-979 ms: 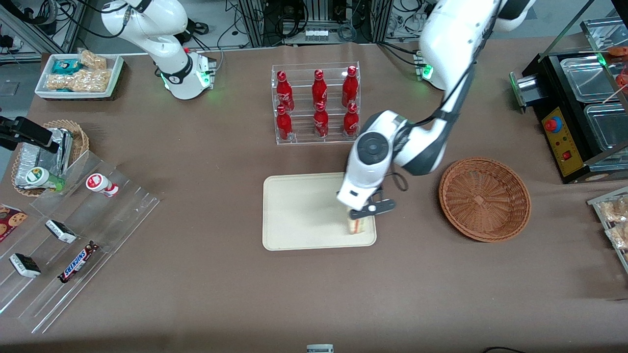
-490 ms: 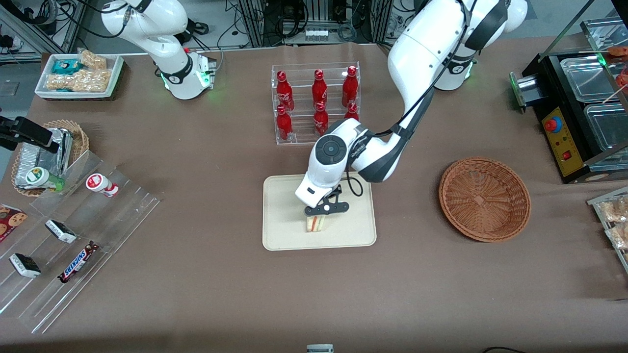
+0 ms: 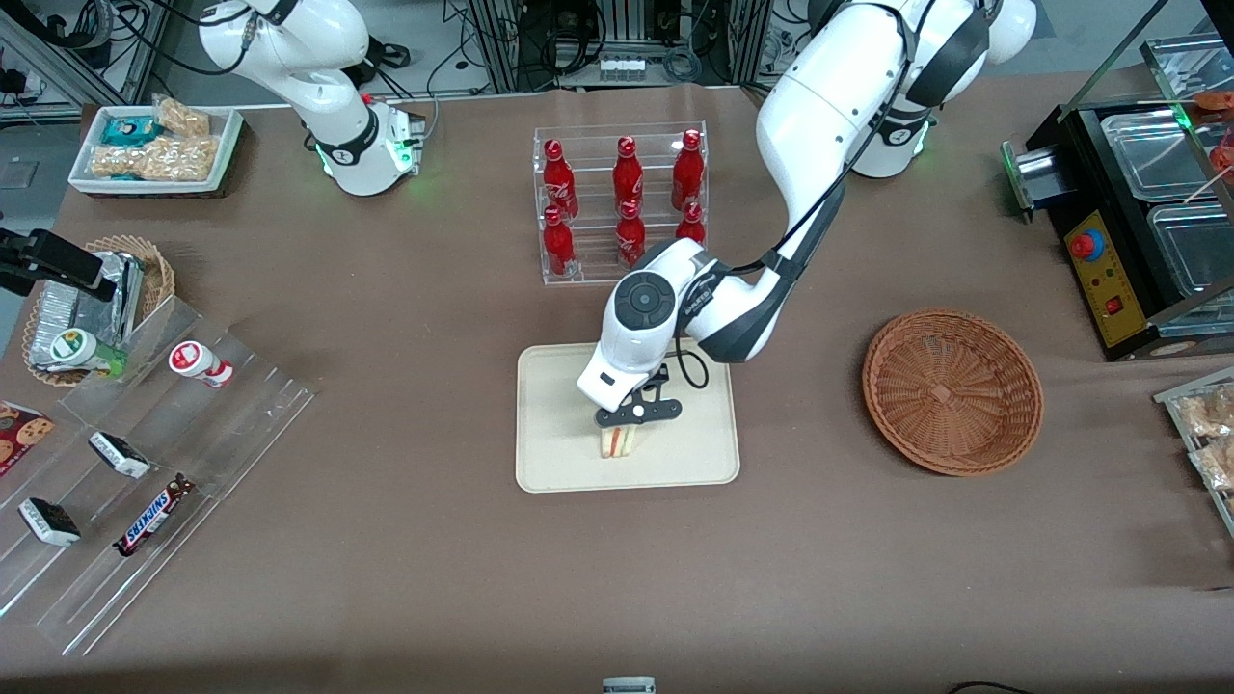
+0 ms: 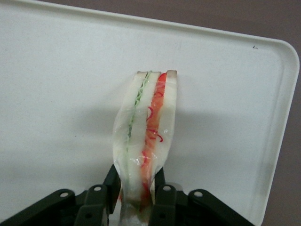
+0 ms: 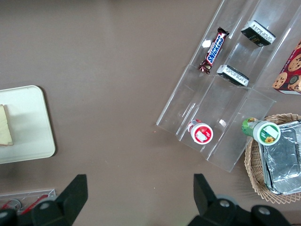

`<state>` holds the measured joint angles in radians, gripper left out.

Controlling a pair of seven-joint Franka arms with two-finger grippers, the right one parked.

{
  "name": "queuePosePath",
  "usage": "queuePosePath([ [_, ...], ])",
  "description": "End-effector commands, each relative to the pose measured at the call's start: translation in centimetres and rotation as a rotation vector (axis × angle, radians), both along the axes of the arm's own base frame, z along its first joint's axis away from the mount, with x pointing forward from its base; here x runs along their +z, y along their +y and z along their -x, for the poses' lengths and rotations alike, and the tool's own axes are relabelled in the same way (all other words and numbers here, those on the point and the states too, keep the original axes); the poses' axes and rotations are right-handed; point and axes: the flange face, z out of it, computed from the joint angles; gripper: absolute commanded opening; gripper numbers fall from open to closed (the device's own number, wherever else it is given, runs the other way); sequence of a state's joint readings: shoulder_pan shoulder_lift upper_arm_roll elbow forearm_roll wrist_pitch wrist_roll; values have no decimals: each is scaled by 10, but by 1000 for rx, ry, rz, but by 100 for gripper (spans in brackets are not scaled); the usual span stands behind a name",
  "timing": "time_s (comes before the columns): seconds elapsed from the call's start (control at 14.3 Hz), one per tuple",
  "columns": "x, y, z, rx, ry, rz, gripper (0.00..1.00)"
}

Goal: Place sandwich from basket to tray
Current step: 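Lower the sandwich onto the tray and open the left gripper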

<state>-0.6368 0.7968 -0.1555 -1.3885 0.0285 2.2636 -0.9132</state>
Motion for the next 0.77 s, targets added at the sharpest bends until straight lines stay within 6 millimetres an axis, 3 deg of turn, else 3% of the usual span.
queuePosePath([
  [0.0,42,-4,-1,37,-19,13,100],
  [0.28,125,12,6,35,-32,-23,100],
  [0.42,155,32,13,31,-14,-63,100],
  [0.56,173,72,1,83,9,-100,100],
  [0.7,174,107,-12,129,29,-124,100],
])
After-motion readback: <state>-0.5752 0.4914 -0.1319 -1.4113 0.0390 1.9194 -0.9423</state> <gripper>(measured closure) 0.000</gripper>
